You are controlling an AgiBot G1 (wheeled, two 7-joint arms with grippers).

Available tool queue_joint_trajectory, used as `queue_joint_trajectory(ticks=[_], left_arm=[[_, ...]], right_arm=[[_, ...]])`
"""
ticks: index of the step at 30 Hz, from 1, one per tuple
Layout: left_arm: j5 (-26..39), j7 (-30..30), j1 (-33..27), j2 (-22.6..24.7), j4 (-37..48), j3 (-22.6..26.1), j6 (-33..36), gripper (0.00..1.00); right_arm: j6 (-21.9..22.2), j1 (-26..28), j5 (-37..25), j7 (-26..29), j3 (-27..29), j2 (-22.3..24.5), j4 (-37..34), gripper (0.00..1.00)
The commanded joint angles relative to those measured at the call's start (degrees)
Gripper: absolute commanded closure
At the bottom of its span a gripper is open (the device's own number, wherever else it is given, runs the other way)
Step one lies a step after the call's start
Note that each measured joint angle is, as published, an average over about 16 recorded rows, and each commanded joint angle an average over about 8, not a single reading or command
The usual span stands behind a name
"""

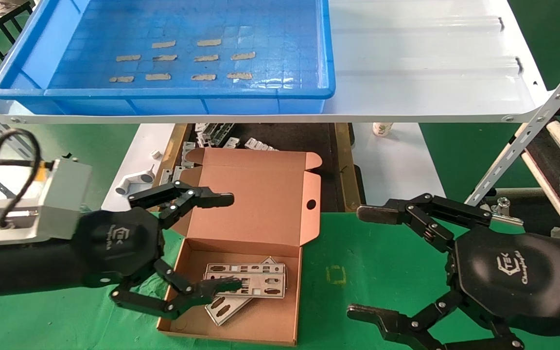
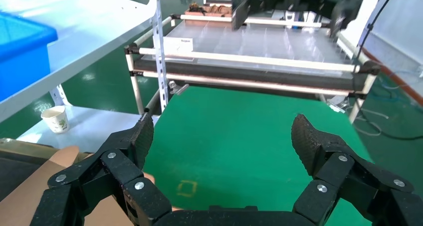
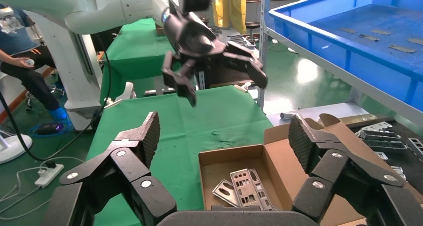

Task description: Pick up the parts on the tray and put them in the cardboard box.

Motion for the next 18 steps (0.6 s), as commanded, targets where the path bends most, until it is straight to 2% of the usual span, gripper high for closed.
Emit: queue_joint_trajectory(ticks=[1,11,18], left_arm=[[-0.8,-1.5,1.2,-1.0,-2.2,-1.3,-0.1,0.00],[-4.3,-8.6,6.7,-5.6,-12.4,-7.6,-0.6,0.00],[-5.4,-10.1,8.3,-7.0,-15.4,-9.4,-0.7,0.00]], right_arm=[[0.0,0.0,0.0,0.0,0.0,0.0,0.0,0.00],[0.0,0.0,0.0,0.0,0.0,0.0,0.0,0.00],[0.0,0.0,0.0,0.0,0.0,0.0,0.0,0.00]])
